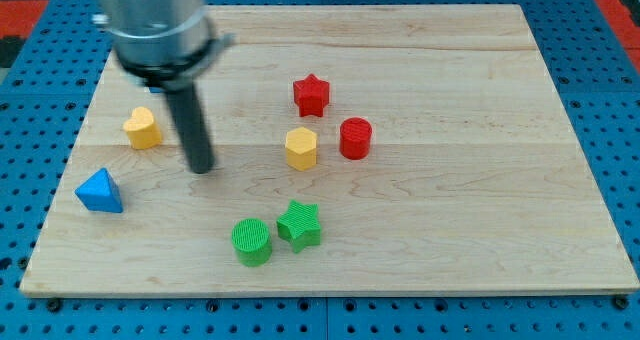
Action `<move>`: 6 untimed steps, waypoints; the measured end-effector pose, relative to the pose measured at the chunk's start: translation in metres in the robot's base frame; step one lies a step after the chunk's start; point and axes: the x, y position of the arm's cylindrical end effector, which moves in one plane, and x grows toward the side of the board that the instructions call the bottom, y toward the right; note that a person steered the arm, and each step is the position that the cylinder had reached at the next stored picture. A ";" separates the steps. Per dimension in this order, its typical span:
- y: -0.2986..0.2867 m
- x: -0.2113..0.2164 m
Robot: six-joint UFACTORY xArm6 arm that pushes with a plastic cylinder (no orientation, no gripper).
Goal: Push the yellow heart closer to the blue cube
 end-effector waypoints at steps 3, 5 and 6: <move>0.020 -0.075; -0.053 -0.065; -0.097 -0.101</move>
